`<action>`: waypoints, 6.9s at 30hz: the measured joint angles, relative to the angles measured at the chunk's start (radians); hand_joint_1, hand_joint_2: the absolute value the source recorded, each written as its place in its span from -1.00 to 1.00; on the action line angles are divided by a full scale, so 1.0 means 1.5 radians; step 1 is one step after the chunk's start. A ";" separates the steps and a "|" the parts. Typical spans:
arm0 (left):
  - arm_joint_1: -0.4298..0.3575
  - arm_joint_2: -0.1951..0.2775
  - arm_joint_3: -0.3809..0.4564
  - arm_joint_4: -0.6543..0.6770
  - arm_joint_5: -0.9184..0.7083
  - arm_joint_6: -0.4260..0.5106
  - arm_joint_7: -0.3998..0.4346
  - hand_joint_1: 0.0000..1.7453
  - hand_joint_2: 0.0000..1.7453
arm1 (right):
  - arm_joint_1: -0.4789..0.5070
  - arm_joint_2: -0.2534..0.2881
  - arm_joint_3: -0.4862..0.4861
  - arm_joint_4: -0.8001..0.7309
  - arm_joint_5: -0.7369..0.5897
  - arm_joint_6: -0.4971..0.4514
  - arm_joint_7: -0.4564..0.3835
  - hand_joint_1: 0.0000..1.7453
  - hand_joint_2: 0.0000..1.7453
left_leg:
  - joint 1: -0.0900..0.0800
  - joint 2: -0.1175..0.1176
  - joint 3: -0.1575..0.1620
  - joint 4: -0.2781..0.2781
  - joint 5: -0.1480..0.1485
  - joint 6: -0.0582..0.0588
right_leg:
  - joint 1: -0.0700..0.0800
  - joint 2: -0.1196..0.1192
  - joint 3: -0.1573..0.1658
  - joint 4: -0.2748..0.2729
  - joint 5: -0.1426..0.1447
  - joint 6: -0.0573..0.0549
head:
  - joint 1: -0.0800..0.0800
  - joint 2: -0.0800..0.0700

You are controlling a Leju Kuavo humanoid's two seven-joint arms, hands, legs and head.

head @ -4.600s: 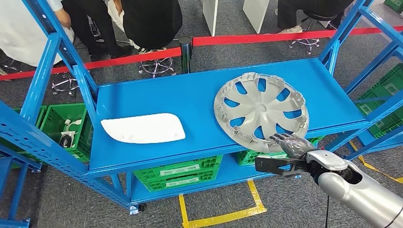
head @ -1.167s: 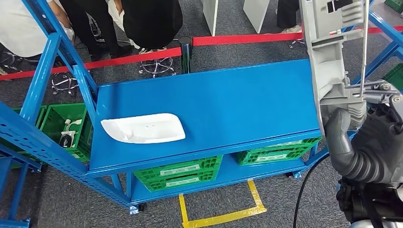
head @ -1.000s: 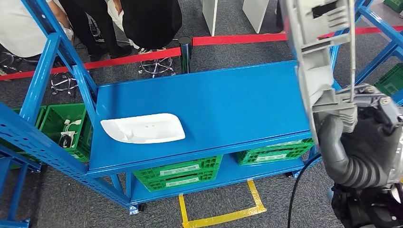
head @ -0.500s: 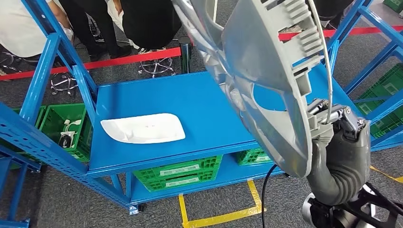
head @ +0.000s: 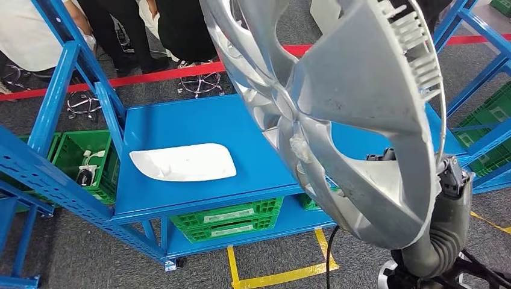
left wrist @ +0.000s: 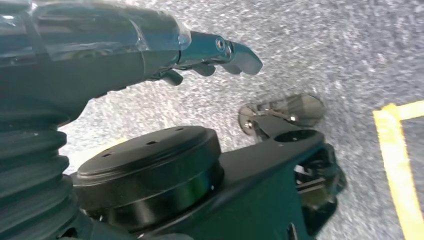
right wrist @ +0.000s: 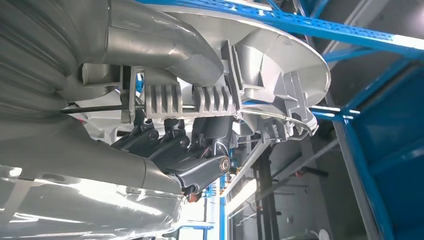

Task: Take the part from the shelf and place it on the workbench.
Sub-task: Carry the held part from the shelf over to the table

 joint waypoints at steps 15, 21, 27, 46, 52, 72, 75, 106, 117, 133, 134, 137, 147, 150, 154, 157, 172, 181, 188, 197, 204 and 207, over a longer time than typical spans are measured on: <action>0.000 0.044 0.007 -0.001 0.052 0.005 -0.068 -1.00 1.00 | 0.058 0.040 0.005 0.008 0.069 -0.023 -0.047 1.00 1.00 | 0.000 0.000 0.000 0.000 0.000 0.000 | 0.000 0.000 0.000 0.000 -0.001 -0.001 | 0.000 0.000; 0.000 0.049 0.011 -0.001 0.054 -0.003 -0.017 -1.00 1.00 | 0.075 0.053 0.013 0.013 0.103 -0.053 -0.071 1.00 1.00 | 0.000 0.000 0.000 0.000 0.000 0.000 | 0.000 0.000 0.000 0.000 -0.001 -0.001 | 0.000 0.000; 0.000 0.051 0.011 -0.001 0.045 -0.013 -0.008 -1.00 1.00 | 0.090 0.061 0.019 0.012 0.121 -0.073 -0.075 1.00 1.00 | -0.002 0.000 0.001 -0.001 0.000 0.003 | -0.001 -0.001 0.001 -0.005 0.001 0.002 | 0.000 0.000; 0.001 0.011 0.010 -0.008 0.007 -0.023 -0.050 -1.00 1.00 | 0.082 0.056 0.022 -0.001 0.095 -0.088 -0.013 1.00 1.00 | 0.010 0.003 0.006 0.011 -0.018 -0.027 | -0.017 0.003 -0.024 0.004 0.029 -0.009 | -0.004 0.000; 0.002 -0.001 0.010 -0.008 0.005 -0.019 -0.044 -1.00 1.00 | 0.079 0.053 0.015 -0.007 0.095 -0.104 0.003 1.00 1.00 | 0.011 0.004 -0.036 0.143 -0.073 -0.026 | -0.009 -0.003 -0.028 0.005 0.032 -0.017 | -0.015 0.000; 0.002 -0.024 0.010 -0.008 0.001 -0.011 -0.045 -1.00 1.00 | 0.082 0.043 -0.001 -0.025 0.095 -0.108 0.006 1.00 1.00 | -0.006 0.000 0.031 -0.021 0.000 0.000 | -0.004 -0.001 -0.010 0.006 0.018 -0.008 | 0.016 0.000; 0.002 -0.024 0.010 -0.008 0.001 -0.012 -0.042 -1.00 1.00 | 0.085 0.042 -0.002 -0.027 0.095 -0.108 0.005 1.00 1.00 | -0.006 0.001 0.024 -0.017 0.001 -0.011 | -0.004 -0.002 -0.013 0.000 0.024 -0.014 | 0.015 0.000; -0.001 0.008 0.010 -0.005 0.044 -0.037 -0.021 -1.00 1.00 | 0.016 0.095 0.050 0.049 0.079 -0.085 -0.017 1.00 1.00 | -0.005 0.018 0.001 -0.014 0.019 -0.014 | 0.001 -0.002 0.002 -0.009 0.018 -0.022 | 0.019 0.000; -0.002 0.013 0.010 -0.005 0.031 -0.029 -0.028 -1.00 1.00 | 0.016 0.104 0.061 0.072 0.053 -0.087 -0.027 1.00 1.00 | 0.009 0.002 0.076 -0.014 -0.053 -0.031 | -0.003 -0.014 -0.073 0.013 0.065 -0.014 | -0.013 0.000; 0.000 -0.017 0.010 -0.007 0.018 -0.005 -0.012 -1.00 1.00 | 0.072 0.067 0.008 0.049 0.013 -0.089 -0.037 1.00 1.00 | -0.004 -0.004 0.008 -0.028 0.025 -0.004 | -0.003 -0.003 0.026 -0.008 0.000 -0.005 | 0.003 0.000; 0.000 -0.018 0.010 -0.007 0.018 -0.005 -0.012 -1.00 1.00 | 0.073 0.066 0.006 0.047 0.013 -0.089 -0.037 1.00 1.00 | -0.004 -0.004 0.005 -0.028 0.030 -0.008 | -0.001 -0.002 0.031 -0.021 -0.001 -0.007 | 0.002 0.000; 0.001 -0.018 0.010 -0.007 0.018 -0.005 -0.012 -1.00 1.00 | 0.074 0.065 0.003 0.044 0.013 -0.089 -0.037 1.00 1.00 | -0.001 0.000 -0.004 -0.019 0.023 -0.019 | -0.002 -0.005 0.021 -0.027 0.013 -0.016 | 0.000 0.000; 0.000 -0.016 0.010 -0.007 0.018 -0.001 -0.012 -1.00 1.00 | 0.079 0.064 0.001 0.042 0.013 -0.089 -0.038 1.00 1.00 | 0.002 0.002 0.075 0.011 -0.047 -0.018 | 0.001 -0.010 -0.057 0.001 0.056 -0.019 | -0.017 0.000; -0.001 -0.015 0.010 -0.007 0.018 -0.001 -0.012 -1.00 1.00 | 0.079 0.064 0.001 0.040 0.013 -0.089 -0.038 1.00 1.00 | -0.004 0.000 0.101 -0.041 -0.050 -0.010 | -0.001 -0.012 -0.065 0.005 0.067 -0.008 | -0.018 0.000; -0.001 -0.017 0.010 -0.007 0.018 -0.001 -0.012 -1.00 1.00 | 0.079 0.062 0.000 0.039 0.013 -0.089 -0.038 1.00 1.00 | 0.002 0.002 0.085 -0.052 -0.027 0.007 | -0.005 -0.007 -0.085 0.052 0.017 0.007 | -0.016 0.000; -0.001 -0.018 0.010 -0.007 0.018 -0.001 -0.012 -1.00 1.00 | 0.080 0.061 0.001 0.039 0.013 -0.089 -0.038 1.00 1.00 | 0.002 0.002 0.062 -0.050 -0.010 0.009 | -0.008 -0.005 -0.109 0.171 -0.057 0.015 | -0.009 0.000; 0.000 -0.021 0.010 -0.007 0.020 -0.006 -0.011 -1.00 1.00 | 0.075 0.061 0.000 0.039 0.014 -0.092 -0.036 1.00 1.00 | 0.005 0.005 -0.044 0.138 -0.107 -0.032 | -0.005 -0.007 -0.021 -0.012 0.035 -0.023 | -0.023 0.000; -0.002 -0.019 0.010 -0.007 0.021 -0.006 -0.012 -1.00 1.00 | 0.072 0.061 0.000 0.039 0.015 -0.092 -0.032 1.00 1.00 | -0.017 -0.006 0.114 -0.051 -0.057 0.016 | 0.007 -0.009 -0.071 0.006 0.071 -0.014 | -0.027 0.000; 0.000 -0.023 0.010 -0.007 0.023 -0.005 -0.010 -1.00 1.00 | 0.074 0.061 0.000 0.040 0.028 -0.087 -0.028 1.00 1.00 | -0.005 0.001 0.084 -0.062 -0.022 0.017 | -0.005 -0.003 -0.125 0.182 -0.043 0.015 | -0.015 0.000; 0.000 -0.022 0.010 -0.007 0.023 -0.003 -0.005 -1.00 1.00 | 0.076 0.061 0.000 0.041 0.047 -0.085 -0.024 1.00 1.00 | -0.005 -0.001 0.039 -0.028 -0.011 -0.011 | -0.012 -0.001 -0.015 0.000 0.019 -0.001 | -0.010 0.000; 0.000 -0.021 0.010 -0.007 0.023 -0.002 -0.004 -1.00 1.00 | 0.075 0.061 0.000 0.041 0.059 -0.084 -0.023 1.00 1.00 | 0.002 0.004 -0.036 0.159 -0.111 -0.024 | -0.005 -0.030 -0.030 0.001 0.031 -0.022 | -0.021 0.000; 0.000 -0.021 0.010 -0.007 0.023 -0.002 -0.004 -1.00 1.00 | 0.075 0.061 0.000 0.041 0.060 -0.084 -0.022 1.00 1.00 | -0.002 0.033 0.028 0.051 -0.055 -0.013 | -0.001 -0.045 -0.030 0.002 0.031 -0.021 | -0.021 0.000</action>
